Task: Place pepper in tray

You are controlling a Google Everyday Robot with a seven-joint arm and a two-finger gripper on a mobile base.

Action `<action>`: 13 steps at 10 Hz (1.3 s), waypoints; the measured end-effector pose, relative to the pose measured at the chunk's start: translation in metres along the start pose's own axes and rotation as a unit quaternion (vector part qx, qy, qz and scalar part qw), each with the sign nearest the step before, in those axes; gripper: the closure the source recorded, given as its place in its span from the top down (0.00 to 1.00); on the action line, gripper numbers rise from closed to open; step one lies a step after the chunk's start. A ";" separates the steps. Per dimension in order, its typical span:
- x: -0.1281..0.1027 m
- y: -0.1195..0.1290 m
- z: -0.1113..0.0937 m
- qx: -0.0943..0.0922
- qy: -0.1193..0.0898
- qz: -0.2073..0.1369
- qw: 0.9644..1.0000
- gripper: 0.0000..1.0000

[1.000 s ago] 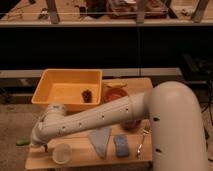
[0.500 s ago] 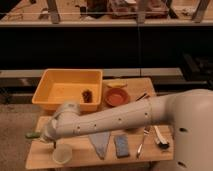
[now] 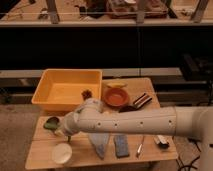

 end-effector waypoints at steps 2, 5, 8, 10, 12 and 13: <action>-0.006 0.016 -0.006 -0.008 0.005 0.028 1.000 0.00; -0.009 0.050 -0.028 -0.032 0.007 0.051 0.998 0.00; 0.001 0.084 -0.044 -0.045 0.002 0.063 0.997 0.00; 0.009 0.111 -0.046 -0.048 0.013 0.072 0.996 0.00; 0.010 0.132 -0.046 -0.050 0.028 0.084 0.995 0.00; 0.012 0.151 -0.046 -0.051 0.038 0.093 0.994 0.00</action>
